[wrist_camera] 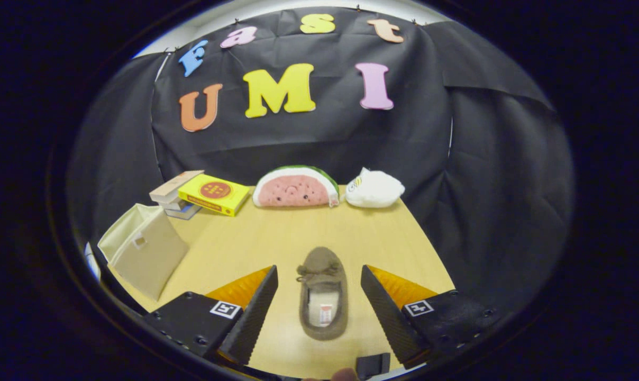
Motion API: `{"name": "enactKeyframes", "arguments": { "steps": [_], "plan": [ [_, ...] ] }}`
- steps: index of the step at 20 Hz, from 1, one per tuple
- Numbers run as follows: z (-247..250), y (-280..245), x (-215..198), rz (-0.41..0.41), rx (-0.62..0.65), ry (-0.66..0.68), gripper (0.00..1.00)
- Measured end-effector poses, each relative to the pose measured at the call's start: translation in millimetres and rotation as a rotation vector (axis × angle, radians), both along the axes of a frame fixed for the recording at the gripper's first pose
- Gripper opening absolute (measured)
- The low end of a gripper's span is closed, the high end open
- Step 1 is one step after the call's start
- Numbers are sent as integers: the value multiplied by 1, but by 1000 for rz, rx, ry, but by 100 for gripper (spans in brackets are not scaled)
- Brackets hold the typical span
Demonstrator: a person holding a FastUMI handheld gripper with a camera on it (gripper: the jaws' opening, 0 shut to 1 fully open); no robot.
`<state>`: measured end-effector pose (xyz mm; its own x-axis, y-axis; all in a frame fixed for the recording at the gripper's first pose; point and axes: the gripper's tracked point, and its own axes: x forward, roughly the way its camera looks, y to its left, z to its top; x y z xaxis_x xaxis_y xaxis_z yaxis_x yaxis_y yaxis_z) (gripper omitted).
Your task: Open the storage box then place both shoes into the box .Put the left shoe in first, then the right shoe, with the right side of both shoes facing outward in a uniform manner.
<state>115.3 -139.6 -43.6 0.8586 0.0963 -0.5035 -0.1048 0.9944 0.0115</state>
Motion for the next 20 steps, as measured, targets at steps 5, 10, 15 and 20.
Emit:
{"name": "enactKeyframes", "arguments": {
  "steps": [5,10,15,20],
  "plan": [
    [-55,-18,22,11,-19,138,96],
    [-94,-23,35,21,-24,246,96],
    [-114,-12,49,44,3,296,78],
    [-128,-10,61,28,-1,318,33]
  ]
}}
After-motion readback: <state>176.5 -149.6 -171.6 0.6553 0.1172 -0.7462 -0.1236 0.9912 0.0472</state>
